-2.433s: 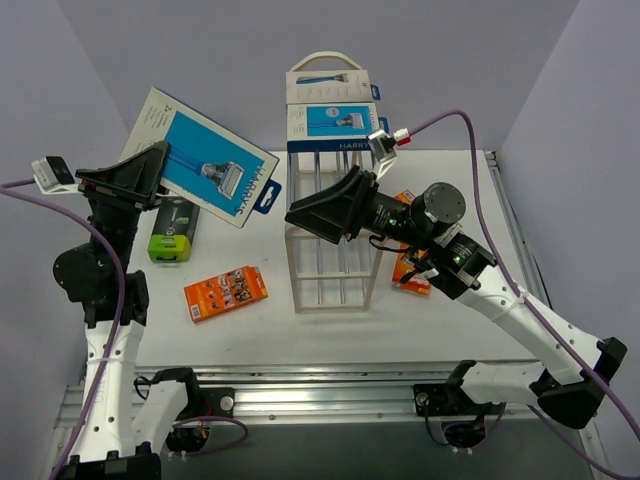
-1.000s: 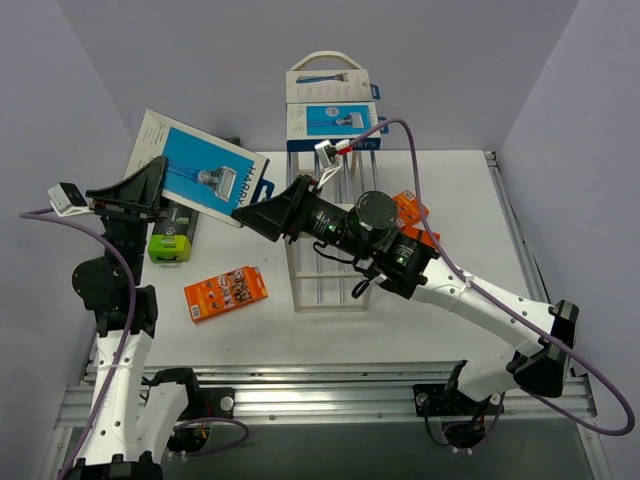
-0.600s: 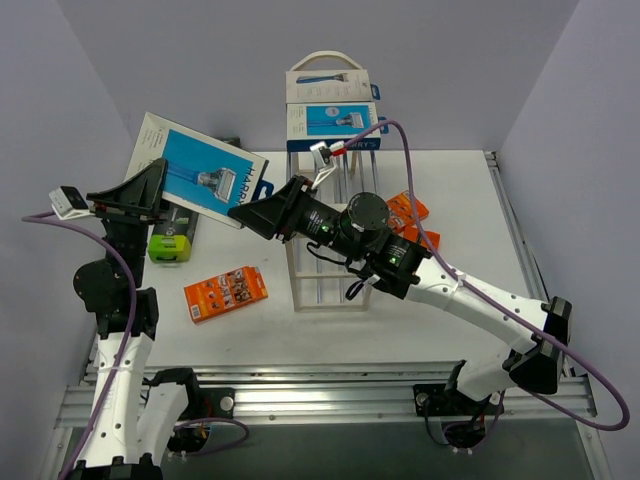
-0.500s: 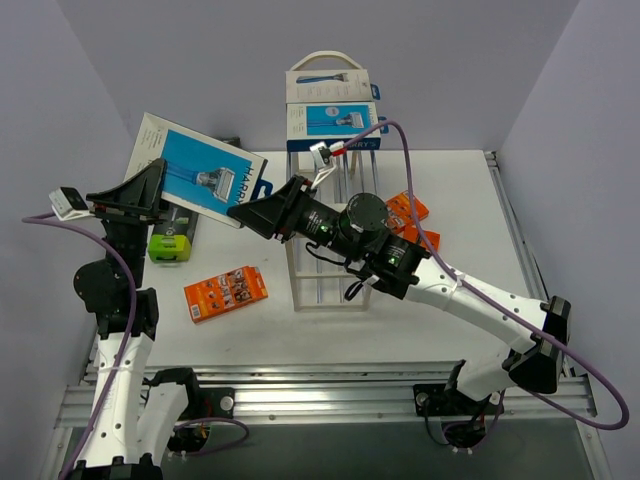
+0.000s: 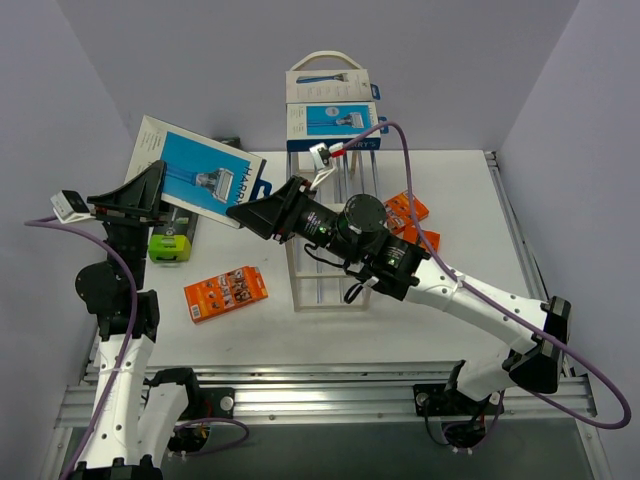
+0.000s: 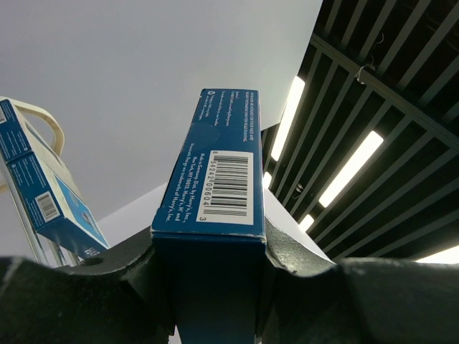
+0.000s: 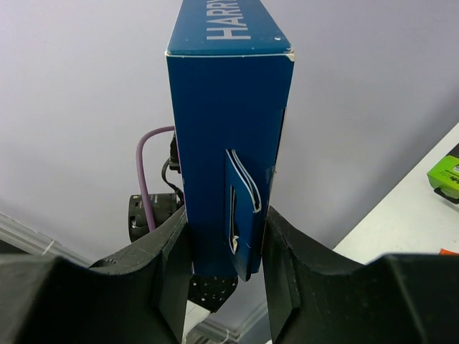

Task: Place and organize the shaving razors onto the shelf
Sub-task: Pass the shaving razor from the left arm to the right, then place the shaving razor onto shelf

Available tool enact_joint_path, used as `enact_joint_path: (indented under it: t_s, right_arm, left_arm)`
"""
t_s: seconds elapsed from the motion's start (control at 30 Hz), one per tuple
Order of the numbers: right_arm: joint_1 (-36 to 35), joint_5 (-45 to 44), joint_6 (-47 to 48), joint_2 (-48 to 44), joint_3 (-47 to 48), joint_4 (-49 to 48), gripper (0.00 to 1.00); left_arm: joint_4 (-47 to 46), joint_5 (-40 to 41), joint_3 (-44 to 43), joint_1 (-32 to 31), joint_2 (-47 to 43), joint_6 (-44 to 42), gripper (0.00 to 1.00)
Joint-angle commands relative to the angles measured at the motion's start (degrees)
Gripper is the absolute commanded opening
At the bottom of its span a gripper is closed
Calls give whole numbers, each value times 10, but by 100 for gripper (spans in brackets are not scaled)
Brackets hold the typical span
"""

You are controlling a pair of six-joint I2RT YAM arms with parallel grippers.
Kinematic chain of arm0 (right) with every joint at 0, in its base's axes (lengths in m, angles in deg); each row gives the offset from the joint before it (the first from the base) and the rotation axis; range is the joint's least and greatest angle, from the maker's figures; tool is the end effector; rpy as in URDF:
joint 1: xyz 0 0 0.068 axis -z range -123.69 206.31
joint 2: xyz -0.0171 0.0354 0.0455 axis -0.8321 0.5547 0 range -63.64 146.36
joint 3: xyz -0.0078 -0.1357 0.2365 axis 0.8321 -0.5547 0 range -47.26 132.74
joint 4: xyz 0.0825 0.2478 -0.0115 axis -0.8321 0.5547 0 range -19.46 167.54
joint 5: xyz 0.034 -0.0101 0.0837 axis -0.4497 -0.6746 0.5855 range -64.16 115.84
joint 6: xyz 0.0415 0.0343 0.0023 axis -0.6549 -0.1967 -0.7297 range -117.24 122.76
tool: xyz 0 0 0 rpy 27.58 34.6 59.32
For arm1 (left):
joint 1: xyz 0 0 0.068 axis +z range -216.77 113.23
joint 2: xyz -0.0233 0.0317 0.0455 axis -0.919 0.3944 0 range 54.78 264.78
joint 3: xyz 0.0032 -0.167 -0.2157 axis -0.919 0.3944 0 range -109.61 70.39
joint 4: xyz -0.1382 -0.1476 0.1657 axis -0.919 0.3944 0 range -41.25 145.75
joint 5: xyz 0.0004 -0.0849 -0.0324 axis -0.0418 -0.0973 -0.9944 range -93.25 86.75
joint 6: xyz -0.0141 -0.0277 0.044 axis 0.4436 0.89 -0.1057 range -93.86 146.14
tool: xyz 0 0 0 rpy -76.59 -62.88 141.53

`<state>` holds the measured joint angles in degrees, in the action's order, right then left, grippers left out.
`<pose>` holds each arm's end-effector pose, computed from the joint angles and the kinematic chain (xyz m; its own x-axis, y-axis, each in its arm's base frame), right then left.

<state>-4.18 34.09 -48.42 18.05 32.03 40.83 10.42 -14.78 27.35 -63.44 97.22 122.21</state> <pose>0.1561 0.2863 0.4746 -0.5782 0.5436 -0.6084 -0.7554 -0.0750 0.6509 0.1542 0.0019 0.4225 -0.1641 -0.9855 -0.0426 0.6135 -0.0681 -0.7868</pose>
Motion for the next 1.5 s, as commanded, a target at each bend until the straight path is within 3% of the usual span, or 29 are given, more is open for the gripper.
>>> enact_joint_path:
  t_s: [0.0, 0.27, 0.47, 0.57, 0.67, 0.7, 1.07, 1.47]
  right_arm:
    - [-4, -29, 16, -14, 39, -29, 0]
    - [1, -34, 26, -22, 62, 10, 0]
    - [5, -39, 25, -30, 61, 19, 0]
    - [10, -41, 28, -35, 65, 24, 0]
    - [13, -43, 32, -37, 77, 36, 0]
    - [14, -46, 33, -38, 80, 40, 0]
    - [40, -68, 56, -65, 112, 95, 0]
    - [165, 25, 35, -119, 134, 177, 0]
  left_arm:
    - [-5, -9, -5, -5, -6, -12, 38]
    - [15, -17, -9, -6, -5, -23, 63]
    - [33, -21, -15, -6, -5, -34, 74]
    - [47, -24, -21, -7, -5, -47, 83]
    - [78, -30, -32, -7, -5, -73, 99]
    - [90, -31, -33, -6, -7, -77, 94]
    - [126, -27, -35, -7, -9, -118, 94]
    - [163, -29, -56, -8, -2, -170, 94]
